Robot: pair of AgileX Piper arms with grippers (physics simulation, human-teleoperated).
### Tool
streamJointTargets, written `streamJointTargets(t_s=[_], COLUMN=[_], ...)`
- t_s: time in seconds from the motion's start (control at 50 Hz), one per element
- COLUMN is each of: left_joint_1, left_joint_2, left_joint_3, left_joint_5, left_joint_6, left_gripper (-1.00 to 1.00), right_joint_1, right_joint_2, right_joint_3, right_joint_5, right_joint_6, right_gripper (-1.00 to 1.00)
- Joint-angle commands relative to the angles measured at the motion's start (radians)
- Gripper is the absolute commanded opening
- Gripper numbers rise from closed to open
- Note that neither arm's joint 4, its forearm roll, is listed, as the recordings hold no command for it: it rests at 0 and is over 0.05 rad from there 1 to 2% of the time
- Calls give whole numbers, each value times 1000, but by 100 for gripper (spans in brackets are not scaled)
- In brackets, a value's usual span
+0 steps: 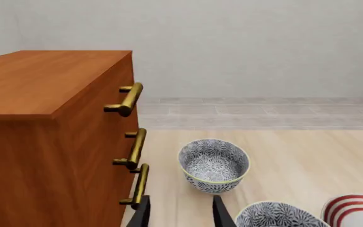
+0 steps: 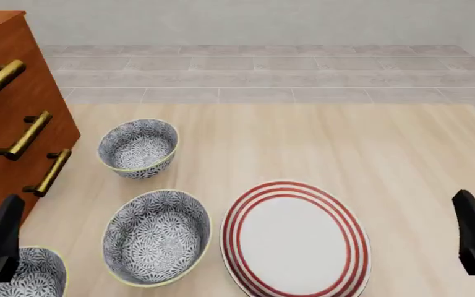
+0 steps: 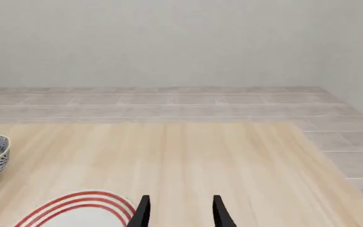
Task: Put the bowl at the front on the plate.
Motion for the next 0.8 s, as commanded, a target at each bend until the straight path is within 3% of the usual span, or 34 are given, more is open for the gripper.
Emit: streamJointTargets(t_s=[0.02,0.36,0.46,0.54,0.64,0.8], left_joint_1=[-2,-16,-26,-34,-61,-121], left_joint_2=[8,8,2,5,7,101], left_joint_3=[-7,-32,-46,-85,-138,-182], left_joint_5=[1,48,100,156,220,261], left_joint_6=[-2,-21,39,25,82,109], left_gripper=[100,100,100,100,100,100], right_joint_1=[20,17,21,21,22,22], right_joint_2=[-48,-50,-50,-50,-49,-48], right_joint_3=[52,49,52,50,51,50], right_joint_5=[-56,-53,-57,-56,-60,-59], right_joint_6=[1,9,7,8,8,9], right_gripper=[100,100,100,100,100,100])
